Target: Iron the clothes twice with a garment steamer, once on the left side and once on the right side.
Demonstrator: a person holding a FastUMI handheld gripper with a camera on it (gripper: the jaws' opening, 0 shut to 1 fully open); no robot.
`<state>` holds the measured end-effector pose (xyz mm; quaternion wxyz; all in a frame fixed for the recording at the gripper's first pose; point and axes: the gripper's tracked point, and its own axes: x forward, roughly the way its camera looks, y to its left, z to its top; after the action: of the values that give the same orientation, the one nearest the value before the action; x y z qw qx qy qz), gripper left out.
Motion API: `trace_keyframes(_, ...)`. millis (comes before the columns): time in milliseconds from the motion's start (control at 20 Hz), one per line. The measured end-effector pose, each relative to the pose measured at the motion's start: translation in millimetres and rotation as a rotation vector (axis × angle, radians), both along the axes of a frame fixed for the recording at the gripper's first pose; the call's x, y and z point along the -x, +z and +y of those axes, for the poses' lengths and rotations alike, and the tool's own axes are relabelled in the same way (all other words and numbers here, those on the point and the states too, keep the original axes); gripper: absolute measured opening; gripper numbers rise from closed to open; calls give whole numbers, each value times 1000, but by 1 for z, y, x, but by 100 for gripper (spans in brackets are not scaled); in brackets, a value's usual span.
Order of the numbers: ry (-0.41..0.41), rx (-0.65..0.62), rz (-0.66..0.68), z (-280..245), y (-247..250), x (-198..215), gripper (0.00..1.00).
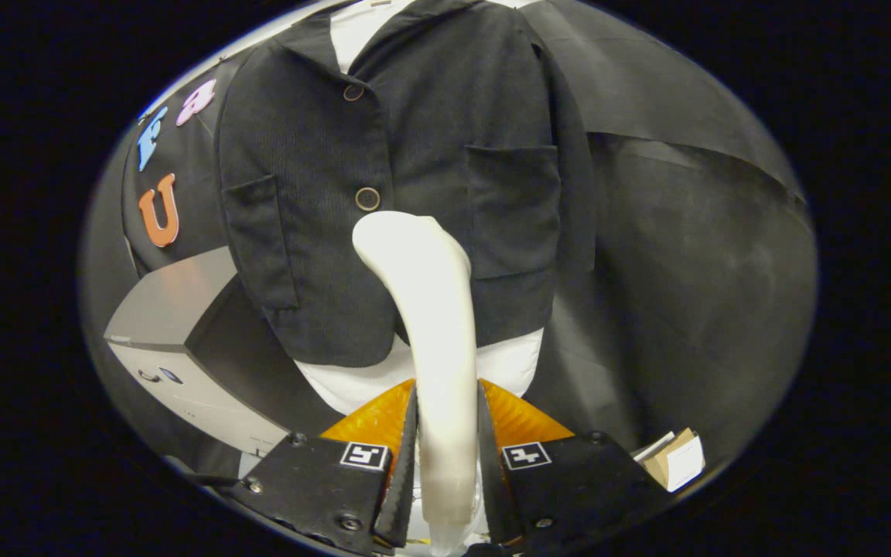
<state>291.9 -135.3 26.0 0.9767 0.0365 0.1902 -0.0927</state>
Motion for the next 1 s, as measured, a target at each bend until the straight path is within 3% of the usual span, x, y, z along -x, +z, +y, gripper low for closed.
trace_keyframes(700,59,-97,-17,-1,-14,1,40)
trace_keyframes(850,52,-128,-23,3,-25,23,41)
trace_keyframes(1000,39,-130,-45,17,-29,69,41)
